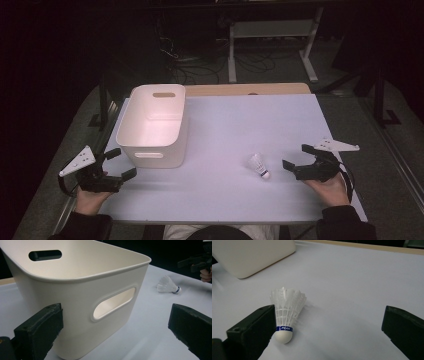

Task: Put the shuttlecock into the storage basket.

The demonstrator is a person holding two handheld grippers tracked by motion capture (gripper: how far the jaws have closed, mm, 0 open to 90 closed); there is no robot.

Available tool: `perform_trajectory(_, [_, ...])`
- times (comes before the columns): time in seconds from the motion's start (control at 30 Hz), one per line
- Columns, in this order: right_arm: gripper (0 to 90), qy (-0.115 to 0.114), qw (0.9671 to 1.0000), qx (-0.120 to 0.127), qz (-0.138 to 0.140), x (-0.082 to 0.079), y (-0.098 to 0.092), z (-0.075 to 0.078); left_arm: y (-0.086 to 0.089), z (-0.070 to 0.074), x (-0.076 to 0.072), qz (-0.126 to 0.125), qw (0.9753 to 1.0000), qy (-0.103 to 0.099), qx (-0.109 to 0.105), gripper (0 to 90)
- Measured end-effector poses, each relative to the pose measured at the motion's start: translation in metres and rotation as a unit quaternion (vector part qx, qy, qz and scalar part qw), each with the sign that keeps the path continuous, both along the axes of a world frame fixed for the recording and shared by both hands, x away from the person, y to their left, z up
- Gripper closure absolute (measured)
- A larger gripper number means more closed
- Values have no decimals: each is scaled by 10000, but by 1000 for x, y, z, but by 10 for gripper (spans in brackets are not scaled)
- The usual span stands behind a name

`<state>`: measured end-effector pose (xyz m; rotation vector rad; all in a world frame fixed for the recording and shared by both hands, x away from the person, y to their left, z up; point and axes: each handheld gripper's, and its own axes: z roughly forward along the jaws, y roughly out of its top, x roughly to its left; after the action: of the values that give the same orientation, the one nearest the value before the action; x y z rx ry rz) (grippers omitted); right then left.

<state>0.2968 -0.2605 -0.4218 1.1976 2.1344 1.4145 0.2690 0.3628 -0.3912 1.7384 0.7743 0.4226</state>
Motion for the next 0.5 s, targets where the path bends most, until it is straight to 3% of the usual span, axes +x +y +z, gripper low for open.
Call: perform_trajectory(0.5, [0,4,10000,-21,72,-1,3,1,-1,0,0,-43,10000,17,-6,0])
